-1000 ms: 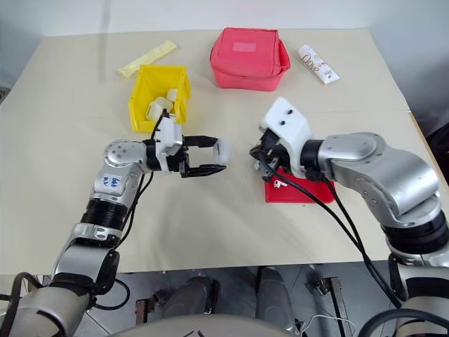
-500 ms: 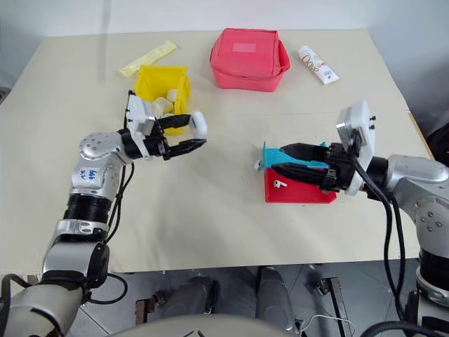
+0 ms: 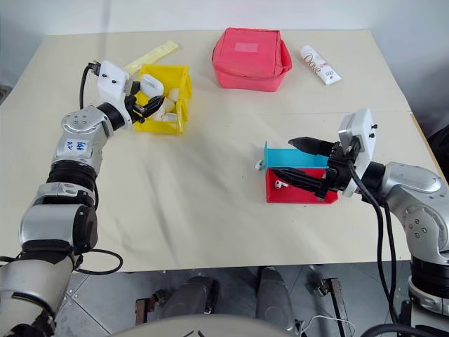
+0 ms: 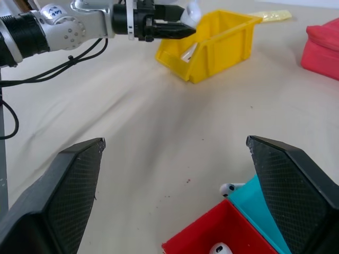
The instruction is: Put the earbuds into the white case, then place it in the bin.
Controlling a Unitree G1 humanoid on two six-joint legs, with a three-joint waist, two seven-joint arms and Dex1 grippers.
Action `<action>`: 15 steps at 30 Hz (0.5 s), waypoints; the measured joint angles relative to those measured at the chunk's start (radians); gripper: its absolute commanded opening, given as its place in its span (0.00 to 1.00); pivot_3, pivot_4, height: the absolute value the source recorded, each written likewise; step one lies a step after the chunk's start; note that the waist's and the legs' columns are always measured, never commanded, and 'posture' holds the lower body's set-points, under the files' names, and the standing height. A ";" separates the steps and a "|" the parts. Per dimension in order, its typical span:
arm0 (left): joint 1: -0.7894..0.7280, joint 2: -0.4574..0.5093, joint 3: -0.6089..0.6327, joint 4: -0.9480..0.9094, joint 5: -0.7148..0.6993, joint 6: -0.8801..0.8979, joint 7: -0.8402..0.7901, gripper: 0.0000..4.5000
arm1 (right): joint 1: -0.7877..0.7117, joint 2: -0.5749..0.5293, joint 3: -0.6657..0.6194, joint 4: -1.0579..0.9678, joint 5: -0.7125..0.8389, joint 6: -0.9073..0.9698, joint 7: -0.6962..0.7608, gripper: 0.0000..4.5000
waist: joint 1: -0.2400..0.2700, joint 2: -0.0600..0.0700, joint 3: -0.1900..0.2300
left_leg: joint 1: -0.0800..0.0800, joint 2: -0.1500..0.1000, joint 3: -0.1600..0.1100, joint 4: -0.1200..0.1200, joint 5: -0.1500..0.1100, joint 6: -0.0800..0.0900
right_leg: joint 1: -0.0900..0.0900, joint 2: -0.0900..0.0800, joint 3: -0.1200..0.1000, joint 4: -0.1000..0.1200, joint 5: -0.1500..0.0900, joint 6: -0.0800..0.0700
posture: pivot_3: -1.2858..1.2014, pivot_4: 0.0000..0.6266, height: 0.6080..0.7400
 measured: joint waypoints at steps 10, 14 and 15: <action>0.198 0.055 0.088 -0.294 -0.196 -0.162 -0.386 1.00 | -0.058 -0.052 0.028 0.079 0.003 -0.002 0.112 1.00 | -0.010 0.001 0.000 | 0.000 0.007 0.002 -0.001 0.000 0.000 | -0.001 0.001 0.001 0.000 0.000 0.000 | 0.52 0.24 1.00; 0.372 0.118 0.116 -0.499 -0.283 -0.077 -0.491 1.00 | -0.083 -0.099 0.070 0.143 -0.026 -0.025 0.211 1.00 | -0.009 0.001 0.000 | 0.000 0.007 0.002 -0.001 0.000 0.000 | -0.001 0.001 0.001 0.000 0.000 0.000 | 0.52 0.24 1.00; 0.409 0.133 0.123 -0.539 -0.298 -0.048 -0.506 1.00 | -0.085 -0.111 0.073 0.156 -0.031 -0.029 0.230 1.00 | -0.009 0.001 0.000 | 0.000 0.007 0.002 -0.001 0.000 0.000 | -0.001 0.001 0.001 0.000 0.000 0.000 | 0.52 0.24 1.00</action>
